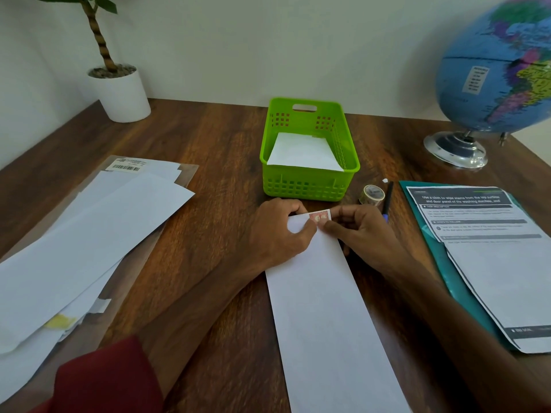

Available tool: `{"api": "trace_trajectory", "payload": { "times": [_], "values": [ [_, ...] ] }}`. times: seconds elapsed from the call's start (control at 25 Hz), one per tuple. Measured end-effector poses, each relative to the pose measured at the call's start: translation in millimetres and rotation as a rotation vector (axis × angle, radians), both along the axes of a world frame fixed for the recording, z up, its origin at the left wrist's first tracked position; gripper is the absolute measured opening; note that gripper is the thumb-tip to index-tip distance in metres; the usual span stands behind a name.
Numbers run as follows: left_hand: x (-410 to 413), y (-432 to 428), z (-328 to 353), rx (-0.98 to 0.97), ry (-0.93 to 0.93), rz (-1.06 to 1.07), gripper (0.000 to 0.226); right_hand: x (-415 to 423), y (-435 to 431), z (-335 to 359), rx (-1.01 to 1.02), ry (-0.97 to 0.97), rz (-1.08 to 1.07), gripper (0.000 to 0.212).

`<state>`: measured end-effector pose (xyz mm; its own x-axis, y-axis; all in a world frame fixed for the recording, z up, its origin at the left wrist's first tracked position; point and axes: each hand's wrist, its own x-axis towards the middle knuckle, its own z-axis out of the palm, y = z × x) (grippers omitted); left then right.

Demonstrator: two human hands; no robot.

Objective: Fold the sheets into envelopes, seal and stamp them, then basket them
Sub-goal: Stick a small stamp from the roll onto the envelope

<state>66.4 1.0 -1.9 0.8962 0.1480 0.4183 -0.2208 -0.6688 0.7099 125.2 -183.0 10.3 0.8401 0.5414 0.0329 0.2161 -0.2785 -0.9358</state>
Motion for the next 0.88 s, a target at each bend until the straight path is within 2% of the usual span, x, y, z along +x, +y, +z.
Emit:
{"api": "trace_trajectory", "payload": {
  "times": [0.12, 0.4, 0.8, 0.88],
  "values": [
    [1.0, -1.1, -1.2, 0.029, -0.018, 0.002, 0.035, 0.1, 0.2, 0.0, 0.0, -0.027, 0.015, 0.016],
    [2.5, 2.3, -1.1, 0.024, 0.011, -0.014, 0.02, 2.5, -1.6, -0.9, 0.034, 0.007, 0.07, 0.019],
    [4.4, 3.9, -2.4, 0.041, 0.032, -0.069, 0.021, 6.7, -1.4, -2.7, 0.059, 0.097, 0.013, 0.022],
    [4.7, 3.9, -3.2, 0.039, 0.037, -0.075, 0.023, 4.8, -1.5, -0.6, 0.055, 0.047, -0.015, 0.02]
  ]
}}
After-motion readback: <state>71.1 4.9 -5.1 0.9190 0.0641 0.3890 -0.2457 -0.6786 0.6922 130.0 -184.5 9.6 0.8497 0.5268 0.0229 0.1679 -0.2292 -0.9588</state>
